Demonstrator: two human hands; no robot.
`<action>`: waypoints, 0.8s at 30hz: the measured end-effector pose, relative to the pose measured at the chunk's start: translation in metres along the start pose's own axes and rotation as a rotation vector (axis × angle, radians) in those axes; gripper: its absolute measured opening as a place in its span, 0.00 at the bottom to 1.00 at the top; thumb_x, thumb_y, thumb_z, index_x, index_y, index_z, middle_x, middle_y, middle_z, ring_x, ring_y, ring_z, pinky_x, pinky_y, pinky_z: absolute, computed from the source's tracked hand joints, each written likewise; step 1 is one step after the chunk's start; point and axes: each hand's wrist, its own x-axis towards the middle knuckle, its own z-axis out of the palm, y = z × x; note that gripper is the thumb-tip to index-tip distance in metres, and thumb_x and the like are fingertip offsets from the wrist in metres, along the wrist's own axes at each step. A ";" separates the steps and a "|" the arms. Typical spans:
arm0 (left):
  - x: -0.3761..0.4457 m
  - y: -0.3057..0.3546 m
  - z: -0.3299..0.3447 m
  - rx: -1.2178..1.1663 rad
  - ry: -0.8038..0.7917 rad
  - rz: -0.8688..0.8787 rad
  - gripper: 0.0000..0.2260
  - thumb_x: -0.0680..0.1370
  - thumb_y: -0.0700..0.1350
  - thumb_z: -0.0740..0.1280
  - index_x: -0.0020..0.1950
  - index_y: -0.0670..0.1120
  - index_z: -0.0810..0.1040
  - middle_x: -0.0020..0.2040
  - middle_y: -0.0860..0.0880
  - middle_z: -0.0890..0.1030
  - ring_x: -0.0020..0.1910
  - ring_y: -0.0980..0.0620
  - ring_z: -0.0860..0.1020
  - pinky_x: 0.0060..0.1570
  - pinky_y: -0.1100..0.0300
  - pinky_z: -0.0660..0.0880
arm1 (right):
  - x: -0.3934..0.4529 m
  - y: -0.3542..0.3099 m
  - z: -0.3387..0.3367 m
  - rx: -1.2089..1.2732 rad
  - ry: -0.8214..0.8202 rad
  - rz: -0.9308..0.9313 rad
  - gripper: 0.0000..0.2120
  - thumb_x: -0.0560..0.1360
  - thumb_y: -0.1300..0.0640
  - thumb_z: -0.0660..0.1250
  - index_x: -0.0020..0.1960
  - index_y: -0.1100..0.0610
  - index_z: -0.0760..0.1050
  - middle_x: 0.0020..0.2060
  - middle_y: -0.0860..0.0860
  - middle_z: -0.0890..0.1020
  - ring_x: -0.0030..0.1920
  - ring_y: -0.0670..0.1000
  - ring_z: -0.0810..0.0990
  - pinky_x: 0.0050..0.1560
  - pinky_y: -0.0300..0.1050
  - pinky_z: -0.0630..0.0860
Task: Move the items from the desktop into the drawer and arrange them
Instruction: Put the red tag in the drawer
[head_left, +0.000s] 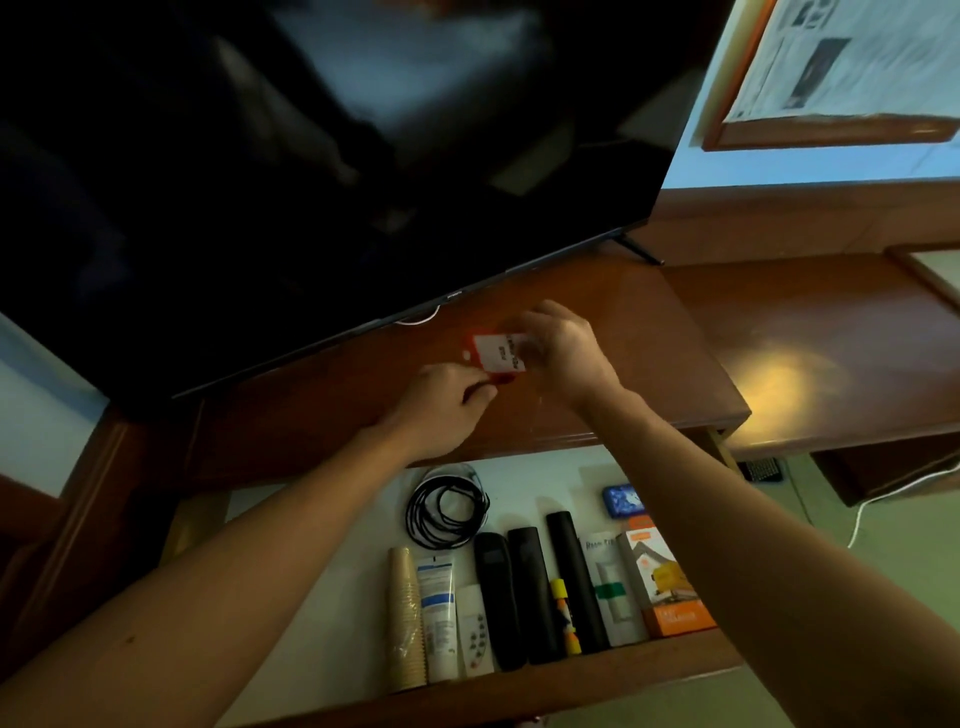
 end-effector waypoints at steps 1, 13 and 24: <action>0.000 0.000 -0.006 0.122 0.007 0.053 0.08 0.82 0.50 0.64 0.54 0.51 0.82 0.44 0.51 0.79 0.40 0.54 0.76 0.38 0.56 0.73 | 0.001 0.004 0.000 -0.096 -0.089 -0.075 0.13 0.76 0.63 0.70 0.60 0.58 0.79 0.54 0.54 0.79 0.51 0.51 0.80 0.50 0.42 0.80; 0.015 -0.018 -0.021 -0.872 0.015 -0.410 0.05 0.80 0.40 0.67 0.51 0.46 0.83 0.37 0.49 0.79 0.30 0.55 0.73 0.25 0.66 0.68 | -0.015 -0.008 -0.028 0.897 -0.505 0.423 0.10 0.78 0.64 0.67 0.59 0.61 0.76 0.51 0.56 0.83 0.49 0.53 0.86 0.43 0.43 0.82; -0.003 0.013 0.005 -0.429 -0.097 -0.327 0.11 0.82 0.47 0.65 0.49 0.43 0.84 0.43 0.48 0.83 0.33 0.56 0.74 0.40 0.58 0.70 | -0.021 -0.009 -0.009 0.368 0.149 0.350 0.10 0.79 0.60 0.68 0.59 0.55 0.75 0.51 0.46 0.80 0.50 0.44 0.82 0.45 0.35 0.81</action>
